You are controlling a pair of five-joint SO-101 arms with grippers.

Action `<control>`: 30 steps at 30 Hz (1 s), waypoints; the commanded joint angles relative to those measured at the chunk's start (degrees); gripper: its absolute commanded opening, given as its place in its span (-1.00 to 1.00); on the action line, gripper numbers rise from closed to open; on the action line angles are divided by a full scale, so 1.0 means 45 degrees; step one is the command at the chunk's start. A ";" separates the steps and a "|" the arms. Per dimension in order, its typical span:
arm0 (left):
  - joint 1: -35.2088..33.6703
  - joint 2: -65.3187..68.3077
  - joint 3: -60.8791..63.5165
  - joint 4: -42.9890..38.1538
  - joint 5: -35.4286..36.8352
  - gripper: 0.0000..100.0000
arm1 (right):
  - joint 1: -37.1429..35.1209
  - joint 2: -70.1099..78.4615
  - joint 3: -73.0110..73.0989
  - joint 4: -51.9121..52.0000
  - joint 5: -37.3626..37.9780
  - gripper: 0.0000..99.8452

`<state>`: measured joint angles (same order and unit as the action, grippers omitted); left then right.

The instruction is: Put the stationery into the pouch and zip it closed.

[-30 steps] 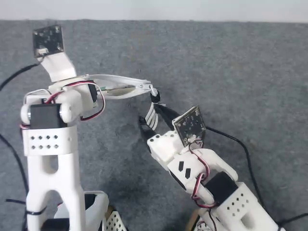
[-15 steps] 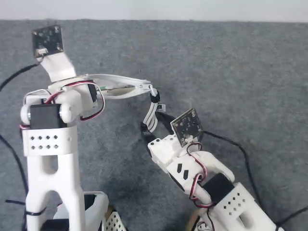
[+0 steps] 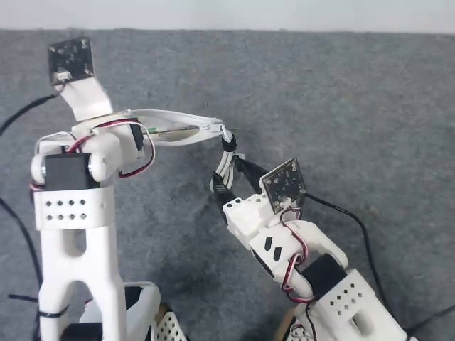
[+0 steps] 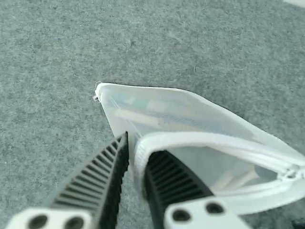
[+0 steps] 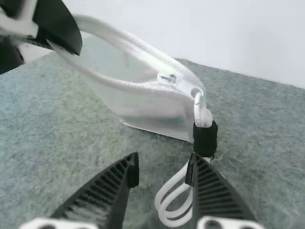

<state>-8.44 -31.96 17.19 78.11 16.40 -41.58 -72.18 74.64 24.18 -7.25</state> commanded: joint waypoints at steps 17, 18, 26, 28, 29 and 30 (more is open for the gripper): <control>-0.0020 -0.0059 -0.0107 -0.0410 -0.0059 -0.98 | 0.1299 0.5832 -0.2110 -0.3585 -0.0117 -0.69; -0.0020 -0.0059 -0.0107 -0.0410 -0.0059 -0.98 | 0.1299 0.6242 -0.2149 -0.4015 -0.0098 -0.69; -0.0020 -0.0059 -0.0107 -0.0410 -0.0059 -0.98 | 0.1475 0.8410 -0.2266 -0.6828 0.1133 -0.69; -0.0020 -0.0059 -0.0107 -0.0391 -0.0059 -0.98 | 0.1592 0.8410 -0.2247 -0.6984 0.1133 -0.69; -0.0020 -0.0059 -0.0107 -0.0391 -0.0078 -0.98 | 0.1690 0.8391 -0.2247 -0.7004 0.1133 -0.69; -0.0020 -0.0059 -0.0107 -0.0391 -0.0078 -0.98 | 0.1748 0.8391 -0.2247 -0.7004 0.1133 -0.69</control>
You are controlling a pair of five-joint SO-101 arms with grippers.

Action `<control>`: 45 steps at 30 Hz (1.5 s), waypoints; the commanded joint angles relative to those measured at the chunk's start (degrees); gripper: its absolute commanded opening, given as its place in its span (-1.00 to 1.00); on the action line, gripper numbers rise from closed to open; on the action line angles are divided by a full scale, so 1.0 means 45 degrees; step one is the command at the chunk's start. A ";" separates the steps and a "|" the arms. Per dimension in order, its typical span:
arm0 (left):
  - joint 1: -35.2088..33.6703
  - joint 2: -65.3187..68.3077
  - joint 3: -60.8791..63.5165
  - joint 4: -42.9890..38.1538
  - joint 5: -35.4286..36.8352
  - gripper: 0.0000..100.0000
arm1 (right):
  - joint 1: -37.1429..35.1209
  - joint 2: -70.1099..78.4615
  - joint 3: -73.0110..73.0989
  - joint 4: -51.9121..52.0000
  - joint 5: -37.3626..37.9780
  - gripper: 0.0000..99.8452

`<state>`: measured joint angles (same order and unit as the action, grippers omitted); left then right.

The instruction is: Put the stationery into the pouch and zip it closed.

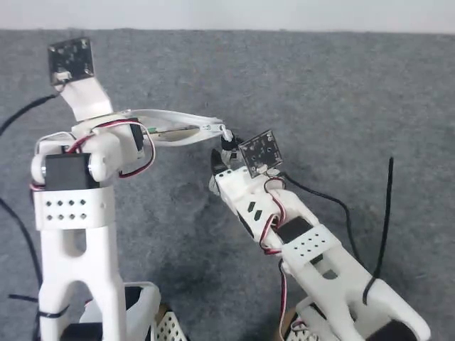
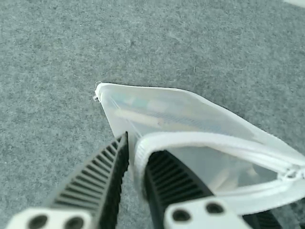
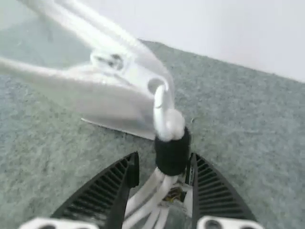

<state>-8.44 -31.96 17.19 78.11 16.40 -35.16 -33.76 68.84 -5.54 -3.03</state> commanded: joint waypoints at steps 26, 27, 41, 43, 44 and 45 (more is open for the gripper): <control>-0.0020 -0.0059 -0.0107 -0.0391 -0.0078 -0.98 | 0.0361 -0.0147 -0.0938 -0.1319 0.1055 -0.99; -0.0020 -0.0059 -0.0107 -0.0391 -0.0078 -0.98 | 0.0381 -0.0147 -0.0938 -0.1319 0.1055 -0.99; -0.0020 0.0000 -0.0107 -0.0410 -0.0078 -0.98 | 0.0283 -0.3546 0.0254 0.1397 0.1602 -0.99; 0.0020 0.0000 -0.0107 -0.0410 -0.0078 -0.98 | 0.0068 -0.3878 0.0254 0.2002 0.1641 -0.99; 0.0039 0.0000 -0.0107 -0.0410 -0.0078 -0.98 | -0.0049 -0.3976 0.0254 0.2256 0.1641 -0.99; 0.0039 0.0000 -0.0107 -0.0410 -0.0078 -0.97 | -0.0225 -0.4054 0.0254 0.2471 0.1641 -0.99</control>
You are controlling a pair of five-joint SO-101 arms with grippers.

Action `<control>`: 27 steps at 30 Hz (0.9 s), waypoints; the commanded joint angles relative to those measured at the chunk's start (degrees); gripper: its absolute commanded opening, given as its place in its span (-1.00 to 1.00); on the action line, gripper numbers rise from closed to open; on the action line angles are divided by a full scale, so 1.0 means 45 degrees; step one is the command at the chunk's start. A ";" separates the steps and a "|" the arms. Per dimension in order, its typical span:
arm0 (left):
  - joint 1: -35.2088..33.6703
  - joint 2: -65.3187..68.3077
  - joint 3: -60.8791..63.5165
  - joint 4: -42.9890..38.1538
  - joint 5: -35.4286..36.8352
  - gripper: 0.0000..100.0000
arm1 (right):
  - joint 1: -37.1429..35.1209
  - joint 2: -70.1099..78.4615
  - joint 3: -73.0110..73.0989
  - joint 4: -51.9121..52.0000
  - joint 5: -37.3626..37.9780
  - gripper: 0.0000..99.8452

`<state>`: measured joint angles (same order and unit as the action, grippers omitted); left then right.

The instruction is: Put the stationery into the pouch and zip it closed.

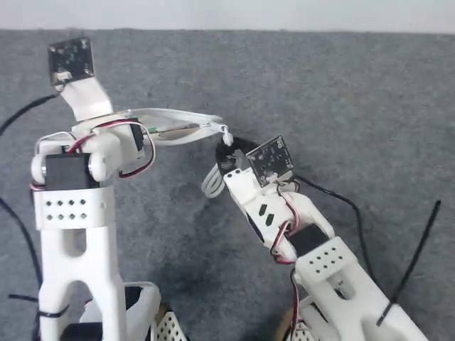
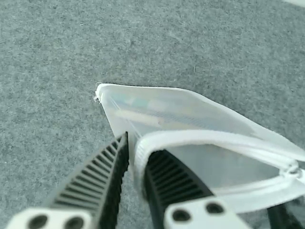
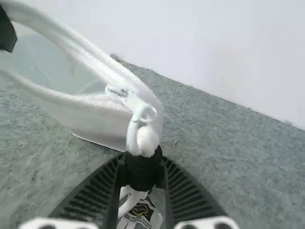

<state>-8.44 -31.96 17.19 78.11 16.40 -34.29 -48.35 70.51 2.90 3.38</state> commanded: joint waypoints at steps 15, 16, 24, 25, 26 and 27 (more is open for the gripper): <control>0.0098 -0.0059 -0.0166 -0.0410 0.0000 -0.70 | -0.2452 -0.3116 -0.0098 0.4972 0.0254 -0.99; 0.0098 -0.0059 -0.0186 -0.0410 0.0000 -0.69 | -0.2647 -0.3389 -0.0098 0.5421 0.0274 -0.99; 0.0098 -0.0078 -0.0557 -0.0567 -0.0137 -0.58 | -0.3956 -0.5792 0.1153 0.6926 0.1368 -0.99; 0.0098 -0.0078 -0.0694 -0.0547 -0.0391 -0.57 | -0.4015 -0.6203 0.1407 0.6945 0.1446 -0.99; 0.0098 -0.0078 -0.0869 -0.0527 -0.0762 -0.57 | -0.4034 -0.6632 0.1641 0.7004 0.1504 -0.99; 0.0098 -0.0078 -0.1006 -0.0430 -0.1074 -0.57 | -0.4034 -0.7082 0.1836 0.7023 0.1524 -0.99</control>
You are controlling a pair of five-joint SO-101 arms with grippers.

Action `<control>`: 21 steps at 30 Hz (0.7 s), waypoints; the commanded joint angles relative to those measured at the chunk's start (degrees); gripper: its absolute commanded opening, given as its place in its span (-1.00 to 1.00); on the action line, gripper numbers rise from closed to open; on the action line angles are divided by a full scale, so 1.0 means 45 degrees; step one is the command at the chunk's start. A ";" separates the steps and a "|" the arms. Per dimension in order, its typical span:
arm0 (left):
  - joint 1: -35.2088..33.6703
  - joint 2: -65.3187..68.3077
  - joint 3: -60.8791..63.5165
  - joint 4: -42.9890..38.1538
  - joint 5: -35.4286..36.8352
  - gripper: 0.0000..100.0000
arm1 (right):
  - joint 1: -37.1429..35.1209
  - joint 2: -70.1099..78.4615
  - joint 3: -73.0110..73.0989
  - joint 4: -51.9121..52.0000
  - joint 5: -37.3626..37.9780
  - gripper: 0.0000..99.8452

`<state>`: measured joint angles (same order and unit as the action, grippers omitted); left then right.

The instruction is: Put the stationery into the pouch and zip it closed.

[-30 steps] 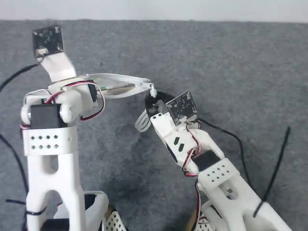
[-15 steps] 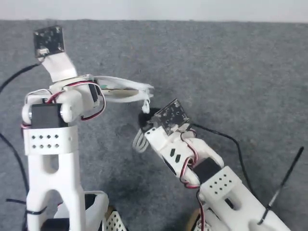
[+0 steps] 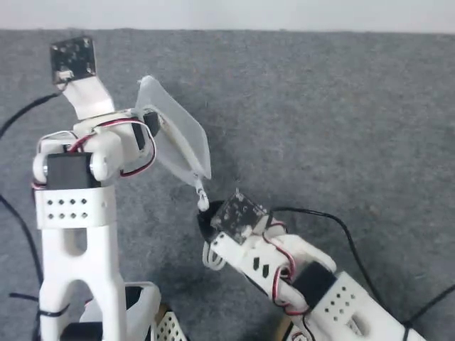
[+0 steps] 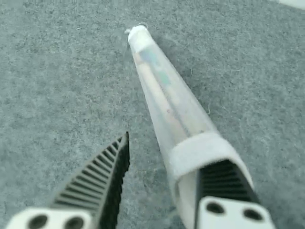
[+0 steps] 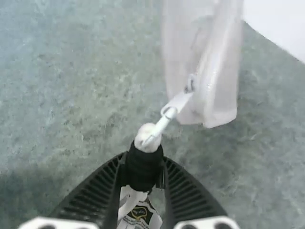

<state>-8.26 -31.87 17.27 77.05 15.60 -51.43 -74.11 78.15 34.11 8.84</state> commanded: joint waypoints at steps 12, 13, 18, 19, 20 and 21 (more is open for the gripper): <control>0.4571 -0.0098 -0.1651 0.0039 -0.4337 -0.57 | -0.0225 -0.6632 0.0957 0.3155 0.0195 -0.99; 0.5021 -0.0098 -0.1651 0.0039 -0.4650 -0.57 | -0.0225 -0.6769 0.0996 0.3194 0.0195 -0.99; 0.6916 -0.0098 -0.2452 0.1446 -0.6545 -0.57 | -0.0225 -0.6632 0.0996 0.3194 0.0195 -0.99; 0.7170 -0.0098 -0.2784 0.1836 -0.6779 -0.57 | -0.0225 -0.6652 0.0996 0.3194 0.0195 -0.99; 0.7346 -0.0078 -0.3116 0.2129 -0.6838 -0.57 | -0.0225 -0.6652 0.0996 0.3194 0.0195 -0.99; 0.7443 -0.0039 -0.3409 0.2422 -0.6838 -0.57 | -0.0225 -0.6652 0.0996 0.3194 0.0195 -0.99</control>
<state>22.07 -31.87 9.27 82.68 -12.88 -51.52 -102.68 83.60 48.26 9.45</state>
